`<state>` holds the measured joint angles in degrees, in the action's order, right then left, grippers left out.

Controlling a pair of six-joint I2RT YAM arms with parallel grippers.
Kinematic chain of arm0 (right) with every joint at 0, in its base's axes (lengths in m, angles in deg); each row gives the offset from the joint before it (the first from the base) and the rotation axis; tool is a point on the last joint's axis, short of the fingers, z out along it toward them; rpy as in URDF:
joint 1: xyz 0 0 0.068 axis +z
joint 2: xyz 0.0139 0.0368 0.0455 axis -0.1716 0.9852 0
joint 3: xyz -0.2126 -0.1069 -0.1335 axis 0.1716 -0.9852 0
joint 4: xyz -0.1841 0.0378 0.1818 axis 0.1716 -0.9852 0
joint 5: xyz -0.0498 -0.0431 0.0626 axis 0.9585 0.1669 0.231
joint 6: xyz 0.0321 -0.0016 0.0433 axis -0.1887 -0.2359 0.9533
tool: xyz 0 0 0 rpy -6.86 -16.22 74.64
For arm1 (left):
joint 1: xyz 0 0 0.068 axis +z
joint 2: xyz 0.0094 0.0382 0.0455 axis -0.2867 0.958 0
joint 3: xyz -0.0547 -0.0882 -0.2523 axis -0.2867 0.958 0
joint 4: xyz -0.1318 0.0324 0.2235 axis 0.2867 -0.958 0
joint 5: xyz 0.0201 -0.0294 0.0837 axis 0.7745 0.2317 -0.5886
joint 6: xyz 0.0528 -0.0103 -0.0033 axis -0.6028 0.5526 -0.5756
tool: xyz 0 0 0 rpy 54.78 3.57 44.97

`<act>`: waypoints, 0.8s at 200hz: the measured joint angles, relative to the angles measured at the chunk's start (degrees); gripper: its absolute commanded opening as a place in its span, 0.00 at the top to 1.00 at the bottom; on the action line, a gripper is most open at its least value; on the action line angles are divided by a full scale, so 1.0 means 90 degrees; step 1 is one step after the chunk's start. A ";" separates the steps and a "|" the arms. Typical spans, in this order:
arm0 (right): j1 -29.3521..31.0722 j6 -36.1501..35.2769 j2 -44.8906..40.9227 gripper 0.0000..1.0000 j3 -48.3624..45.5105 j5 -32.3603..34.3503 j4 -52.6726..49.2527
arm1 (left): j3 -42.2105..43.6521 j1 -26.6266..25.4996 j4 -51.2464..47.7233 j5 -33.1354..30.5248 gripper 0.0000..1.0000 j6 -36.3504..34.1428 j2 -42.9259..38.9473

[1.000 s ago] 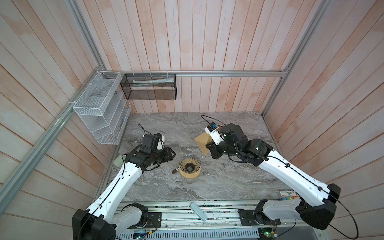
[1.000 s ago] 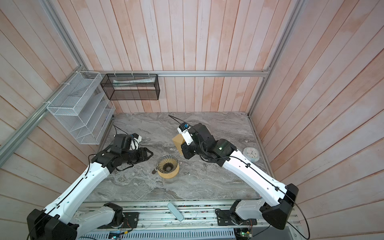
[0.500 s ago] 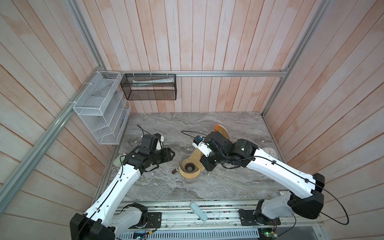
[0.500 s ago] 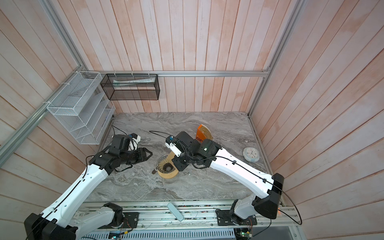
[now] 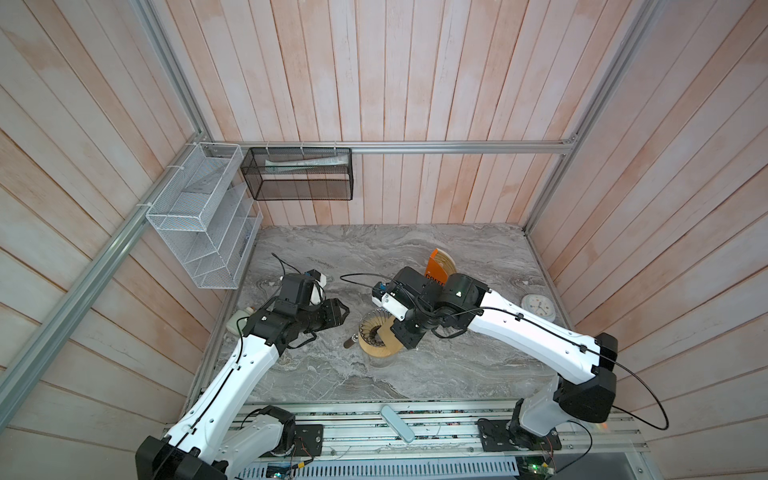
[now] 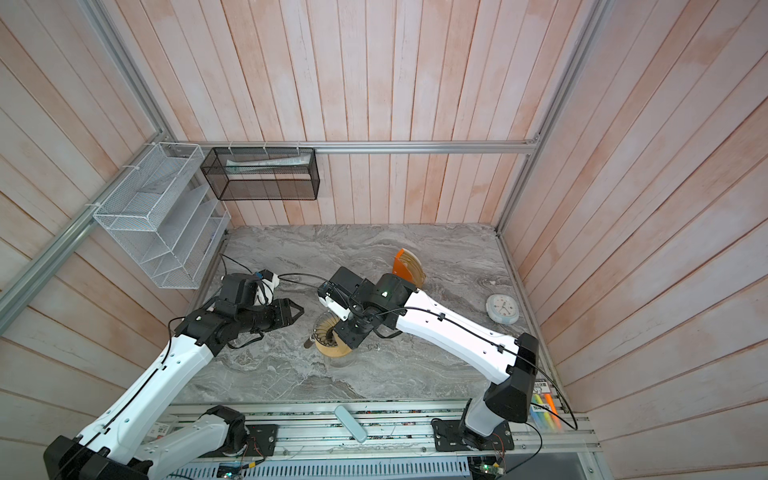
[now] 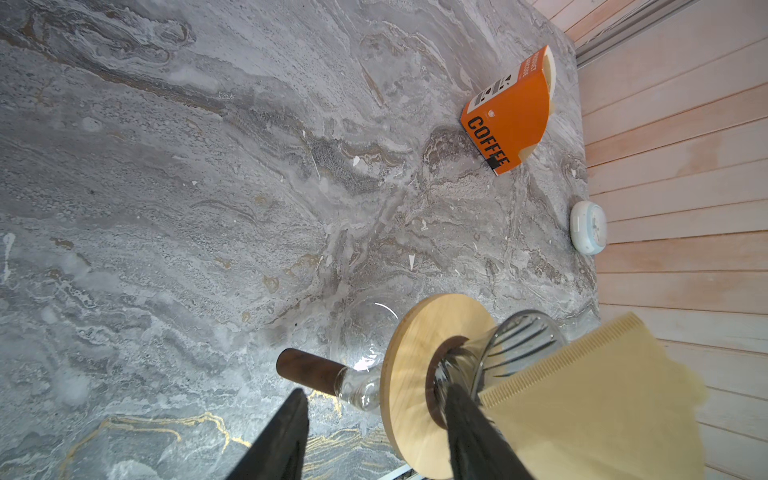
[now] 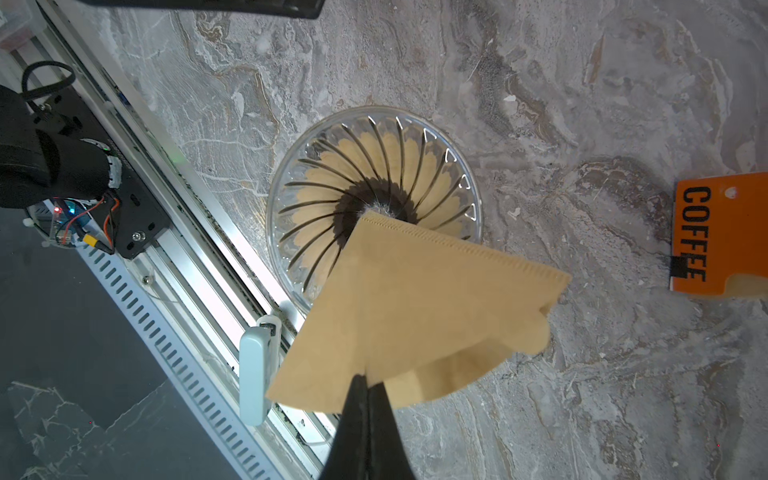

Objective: Place the coffee filter in the dripper
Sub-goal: 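Carry the paper filter over the glass dripper with right gripper, then lower the brown filter into the dripper and release it from right gripper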

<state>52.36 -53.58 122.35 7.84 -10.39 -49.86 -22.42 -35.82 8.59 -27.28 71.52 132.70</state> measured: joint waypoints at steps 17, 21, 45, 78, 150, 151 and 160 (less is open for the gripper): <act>0.0007 -0.0015 0.0075 1.00 0.0172 0.0073 -0.0112 | 0.0044 0.0000 0.0017 0.0000 0.45 0.0007 -0.0029; 0.0015 -0.0015 0.0095 1.00 0.0211 0.0085 -0.0129 | 0.0051 0.0000 0.0019 0.0002 0.45 0.0012 -0.0036; 0.0073 -0.0034 0.0185 0.98 0.0374 0.0146 -0.0199 | 0.0075 0.0000 0.0022 0.0022 0.45 0.0017 -0.0036; 0.0124 -0.0044 0.0427 0.84 0.0561 0.0209 -0.0240 | 0.0080 0.0000 0.0024 0.0032 0.45 0.0015 -0.0041; 0.0124 -0.0083 0.0605 0.74 0.1020 0.0308 -0.0066 | 0.0080 0.0000 0.0095 0.0226 0.45 -0.0085 -0.0041; 0.0124 -0.0080 0.0605 0.74 0.1025 0.0311 -0.0061 | 0.0080 0.0000 0.0095 0.0231 0.45 -0.0085 -0.0041; 0.0121 -0.0051 0.0605 0.73 0.1076 0.0321 0.0012 | 0.0078 -0.0002 0.0090 0.0260 0.45 -0.0141 -0.0041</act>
<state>53.45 -54.04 127.79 17.52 -7.50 -49.75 -21.72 -35.84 9.40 -24.94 70.25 132.33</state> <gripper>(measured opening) 0.262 0.555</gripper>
